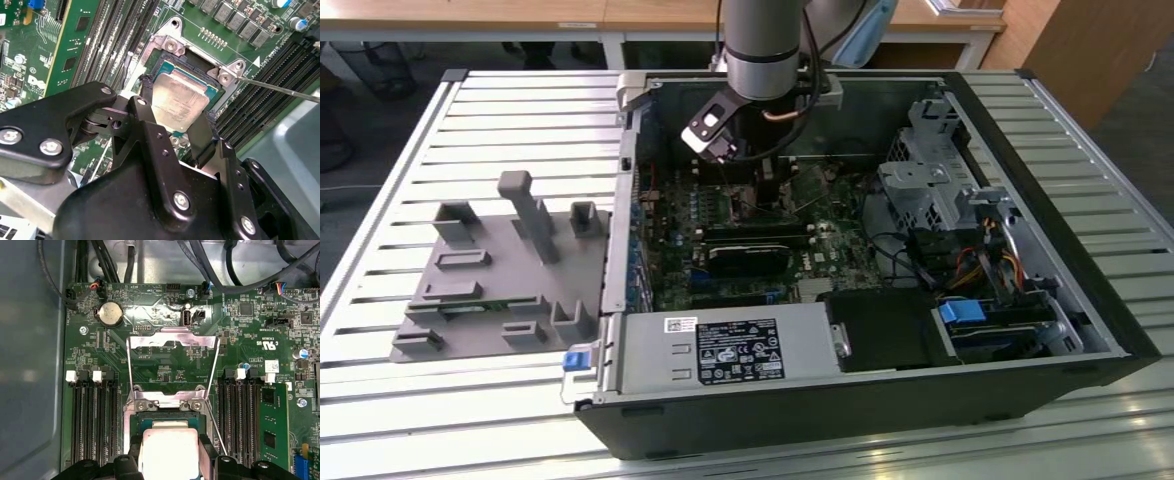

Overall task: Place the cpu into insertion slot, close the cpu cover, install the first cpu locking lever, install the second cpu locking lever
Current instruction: 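Place the cpu into insertion slot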

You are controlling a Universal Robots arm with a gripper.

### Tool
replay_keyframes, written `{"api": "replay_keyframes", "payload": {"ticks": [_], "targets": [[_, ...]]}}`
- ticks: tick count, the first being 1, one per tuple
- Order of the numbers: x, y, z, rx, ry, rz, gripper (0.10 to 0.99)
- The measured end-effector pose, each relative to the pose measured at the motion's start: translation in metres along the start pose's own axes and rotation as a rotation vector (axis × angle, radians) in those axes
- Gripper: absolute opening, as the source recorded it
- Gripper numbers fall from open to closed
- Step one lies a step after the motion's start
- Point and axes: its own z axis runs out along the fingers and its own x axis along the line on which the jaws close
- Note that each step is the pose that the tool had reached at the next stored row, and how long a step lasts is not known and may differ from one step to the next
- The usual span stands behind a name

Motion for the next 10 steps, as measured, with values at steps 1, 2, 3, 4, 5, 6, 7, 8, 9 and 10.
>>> {"api": "replay_keyframes", "payload": {"ticks": [1, 2, 3, 4, 5, 6, 7, 8, 9, 10], "targets": [[0.0000, -0.0001, 0.0005, 0.000, -0.0001, 0.000, 0.529], [0.0000, -0.0001, 0.0011, 0.000, 0.0000, 0.000, 0.529], [0.0000, -0.0002, 0.0017, 0.000, 0.0000, 0.000, 0.529], [0.0000, -0.0002, 0.0022, 0.000, -0.0001, 0.000, 0.529], [0.0000, -0.0002, 0.0026, 0.000, -0.0001, 0.000, 0.529], [0.0000, -0.0002, 0.0029, 0.000, -0.0001, 0.000, 0.529], [0.0000, -0.0003, 0.0032, 0.000, 0.0000, 0.000, 0.529], [0.0001, -0.0003, 0.0035, 0.000, 0.0000, 0.000, 0.529], [0.0001, -0.0003, 0.0038, 0.000, 0.0000, 0.000, 0.529], [0.0001, -0.0003, 0.0042, 0.000, 0.0000, 0.000, 0.529]]}}
